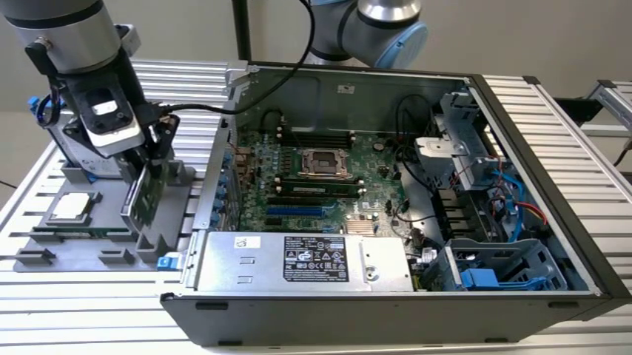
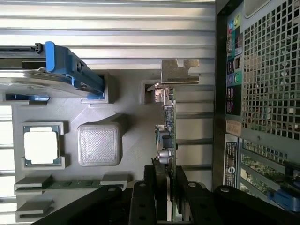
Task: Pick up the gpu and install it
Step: 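Pick up the gpu and move the gpu toward the slot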
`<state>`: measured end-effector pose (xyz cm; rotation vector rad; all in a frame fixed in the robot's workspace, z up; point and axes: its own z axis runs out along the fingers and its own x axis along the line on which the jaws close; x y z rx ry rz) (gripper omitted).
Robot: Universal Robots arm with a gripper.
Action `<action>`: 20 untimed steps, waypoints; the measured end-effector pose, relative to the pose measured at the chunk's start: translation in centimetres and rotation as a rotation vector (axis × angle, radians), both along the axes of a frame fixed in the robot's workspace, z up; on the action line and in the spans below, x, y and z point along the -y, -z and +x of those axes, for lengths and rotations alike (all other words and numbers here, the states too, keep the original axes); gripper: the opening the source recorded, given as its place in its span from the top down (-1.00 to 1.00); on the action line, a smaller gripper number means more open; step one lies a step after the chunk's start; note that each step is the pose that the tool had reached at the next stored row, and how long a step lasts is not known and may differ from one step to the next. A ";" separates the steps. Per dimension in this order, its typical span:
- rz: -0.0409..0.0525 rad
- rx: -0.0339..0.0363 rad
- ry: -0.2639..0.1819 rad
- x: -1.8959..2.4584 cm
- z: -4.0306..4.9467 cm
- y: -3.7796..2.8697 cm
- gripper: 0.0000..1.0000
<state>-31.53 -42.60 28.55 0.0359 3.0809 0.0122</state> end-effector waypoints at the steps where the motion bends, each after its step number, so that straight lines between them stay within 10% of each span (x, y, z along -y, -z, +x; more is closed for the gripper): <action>1: 0.0000 0.0000 0.000 0.00 0.00 -0.10 1.00; 20: -0.0001 -0.0001 0.000 0.00 0.00 -1.46 1.00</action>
